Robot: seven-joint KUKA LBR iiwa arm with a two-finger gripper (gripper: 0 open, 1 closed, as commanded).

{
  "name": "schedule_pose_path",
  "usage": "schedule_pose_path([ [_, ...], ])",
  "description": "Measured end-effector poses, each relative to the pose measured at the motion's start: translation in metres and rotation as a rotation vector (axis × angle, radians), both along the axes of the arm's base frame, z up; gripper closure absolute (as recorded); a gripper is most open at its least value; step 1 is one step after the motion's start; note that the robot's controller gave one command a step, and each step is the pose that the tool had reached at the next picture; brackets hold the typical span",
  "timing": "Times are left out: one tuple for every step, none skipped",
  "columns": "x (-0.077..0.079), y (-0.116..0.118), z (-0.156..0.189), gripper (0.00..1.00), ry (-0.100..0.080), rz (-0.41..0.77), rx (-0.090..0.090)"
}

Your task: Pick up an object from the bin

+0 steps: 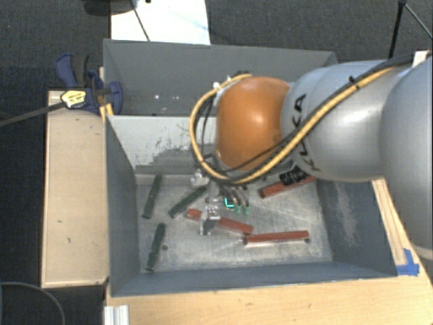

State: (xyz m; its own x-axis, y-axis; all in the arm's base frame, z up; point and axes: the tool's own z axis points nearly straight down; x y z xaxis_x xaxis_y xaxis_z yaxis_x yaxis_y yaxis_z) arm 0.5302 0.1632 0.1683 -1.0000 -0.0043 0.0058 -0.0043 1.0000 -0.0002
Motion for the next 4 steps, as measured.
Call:
schedule_pose_path([
  [0.002,-0.001,0.005,0.0,-0.008,-0.006,0.002],
  [-0.003,-0.016,-0.026,0.0,-0.012,-0.128,0.003],
  [-0.004,-0.034,-0.031,0.0,-0.006,-0.049,0.0],
  [-0.011,-0.029,-0.049,0.0,-0.007,-0.2,0.0],
])
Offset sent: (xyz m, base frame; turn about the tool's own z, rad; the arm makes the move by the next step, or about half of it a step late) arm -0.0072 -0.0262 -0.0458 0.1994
